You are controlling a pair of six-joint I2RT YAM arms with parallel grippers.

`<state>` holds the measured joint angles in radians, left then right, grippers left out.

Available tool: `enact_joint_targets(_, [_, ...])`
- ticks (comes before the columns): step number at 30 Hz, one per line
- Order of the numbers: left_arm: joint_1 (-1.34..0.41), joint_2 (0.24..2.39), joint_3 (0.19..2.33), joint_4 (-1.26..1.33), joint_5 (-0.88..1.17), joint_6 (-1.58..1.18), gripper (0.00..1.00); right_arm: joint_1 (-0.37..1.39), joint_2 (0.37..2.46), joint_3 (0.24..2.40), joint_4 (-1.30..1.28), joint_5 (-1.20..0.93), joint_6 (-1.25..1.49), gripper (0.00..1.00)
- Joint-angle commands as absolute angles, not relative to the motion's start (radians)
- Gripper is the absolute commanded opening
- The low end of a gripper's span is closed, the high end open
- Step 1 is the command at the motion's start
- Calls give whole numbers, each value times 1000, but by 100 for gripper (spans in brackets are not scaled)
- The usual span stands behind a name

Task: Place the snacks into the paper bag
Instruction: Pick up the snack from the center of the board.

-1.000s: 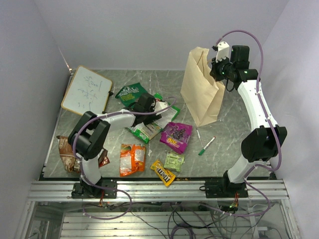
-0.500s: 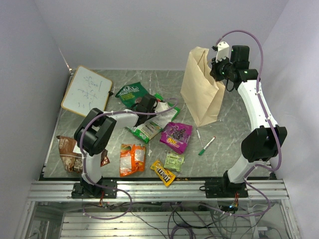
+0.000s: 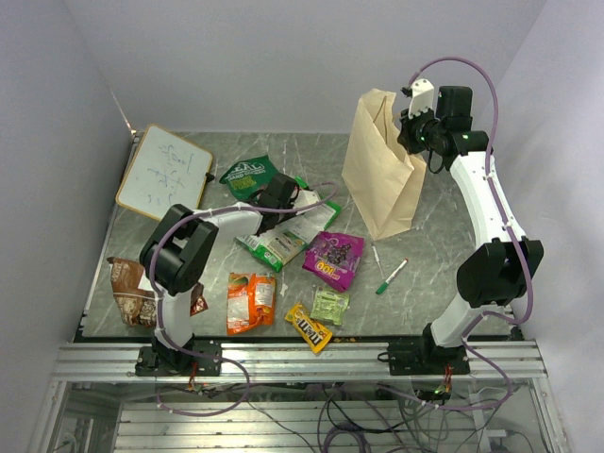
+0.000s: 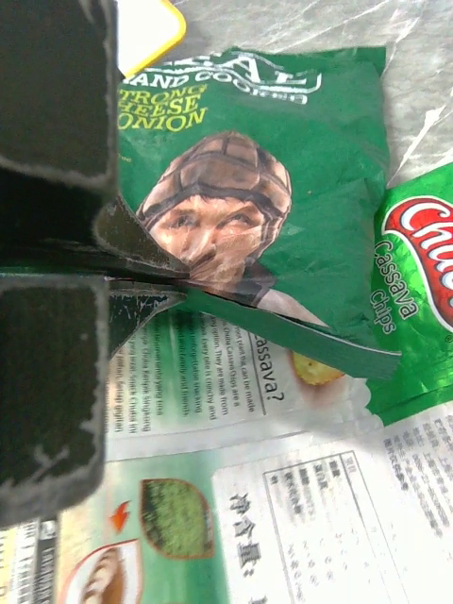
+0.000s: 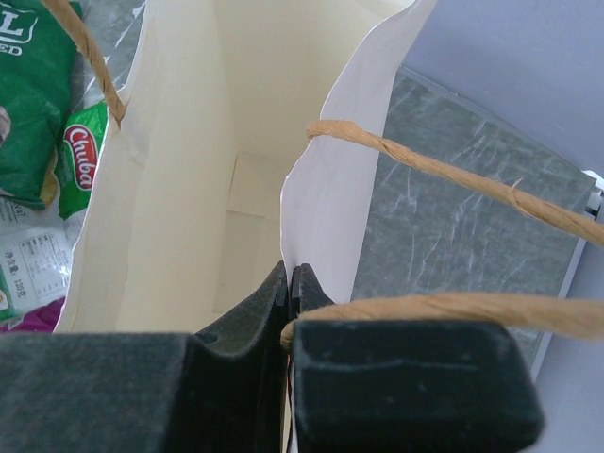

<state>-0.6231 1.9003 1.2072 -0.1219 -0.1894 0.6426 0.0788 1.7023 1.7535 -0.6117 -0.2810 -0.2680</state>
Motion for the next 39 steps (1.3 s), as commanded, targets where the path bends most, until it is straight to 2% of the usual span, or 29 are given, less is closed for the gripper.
enact_joint_targets(1, [-621,1781,1295,-294,-146,645,7,85,1691,1747,-634,-290,-278,0])
enact_joint_targets(8, [-621,1626,1358,-411,-192,721,7,131,1710,1818,-656,-197,-336,0])
enact_joint_targets(16, [-615,1489,1406,-408,-248,779,7,166,1723,1942,-658,-133,-424,0])
enact_joint_targets(24, [-592,1417,1511,-495,-213,833,7,224,1710,1882,-611,-78,-516,0])
enact_joint_targets(31, [-567,1420,1708,-598,-220,893,7,251,1689,1827,-580,-63,-547,0])
enact_joint_targets(39, [-568,1450,2030,-753,-17,912,7,253,1657,1767,-559,-102,-536,0])
